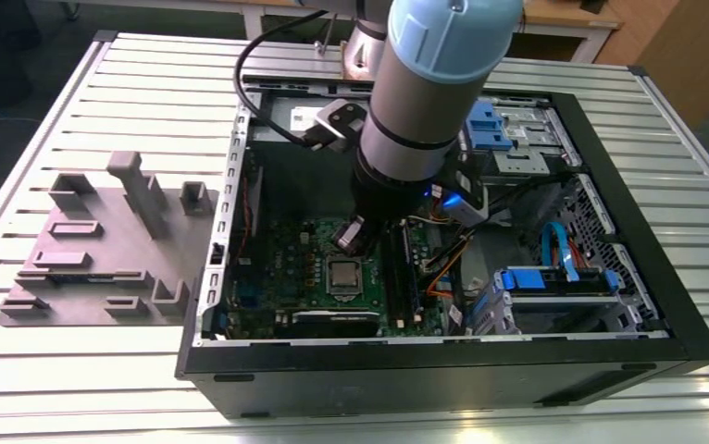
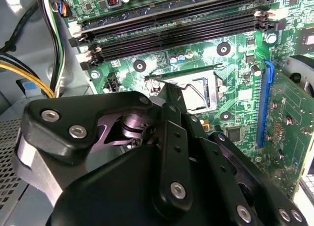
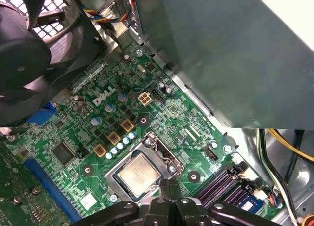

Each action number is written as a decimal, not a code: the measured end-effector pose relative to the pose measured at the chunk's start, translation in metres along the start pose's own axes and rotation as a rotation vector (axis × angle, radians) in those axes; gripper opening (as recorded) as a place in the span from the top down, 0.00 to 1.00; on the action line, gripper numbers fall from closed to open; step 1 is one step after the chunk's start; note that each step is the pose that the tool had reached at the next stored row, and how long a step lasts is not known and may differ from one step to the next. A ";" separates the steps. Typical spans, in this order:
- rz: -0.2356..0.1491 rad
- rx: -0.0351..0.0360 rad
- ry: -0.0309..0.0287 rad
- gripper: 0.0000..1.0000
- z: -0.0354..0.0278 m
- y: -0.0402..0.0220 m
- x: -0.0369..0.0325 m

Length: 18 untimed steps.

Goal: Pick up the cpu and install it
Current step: 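Install the first cpu locking lever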

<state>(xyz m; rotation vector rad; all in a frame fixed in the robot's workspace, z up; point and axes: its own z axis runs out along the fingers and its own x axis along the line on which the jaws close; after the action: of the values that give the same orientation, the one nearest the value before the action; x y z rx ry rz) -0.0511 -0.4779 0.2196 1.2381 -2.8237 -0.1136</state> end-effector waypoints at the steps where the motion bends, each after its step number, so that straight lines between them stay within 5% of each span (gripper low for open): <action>1: 0.000 0.0003 0.0002 0.90 0.0005 0.0002 0.0002; 18: 0.002 0.0007 0.0006 0.90 0.0020 0.0002 0.0003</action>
<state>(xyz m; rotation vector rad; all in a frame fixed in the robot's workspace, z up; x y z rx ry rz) -0.0516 -0.4780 0.2176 1.2358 -2.8244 -0.1121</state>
